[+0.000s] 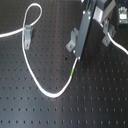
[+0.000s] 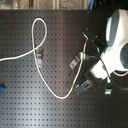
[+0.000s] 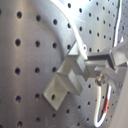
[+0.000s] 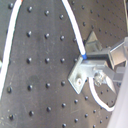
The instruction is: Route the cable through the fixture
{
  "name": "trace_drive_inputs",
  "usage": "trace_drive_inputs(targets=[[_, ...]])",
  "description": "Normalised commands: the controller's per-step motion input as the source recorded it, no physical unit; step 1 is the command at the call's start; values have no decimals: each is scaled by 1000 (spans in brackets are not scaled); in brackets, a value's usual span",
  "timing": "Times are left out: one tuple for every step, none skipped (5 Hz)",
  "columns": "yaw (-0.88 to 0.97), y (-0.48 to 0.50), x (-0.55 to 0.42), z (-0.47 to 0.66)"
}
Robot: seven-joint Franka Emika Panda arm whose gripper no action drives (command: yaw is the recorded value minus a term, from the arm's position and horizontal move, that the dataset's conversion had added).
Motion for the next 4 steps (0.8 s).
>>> trace_drive_inputs(targets=[[89, -93, -224, -371], [46, -104, -348, -256], [0, -155, -356, -160], [-140, -187, -234, -166]])
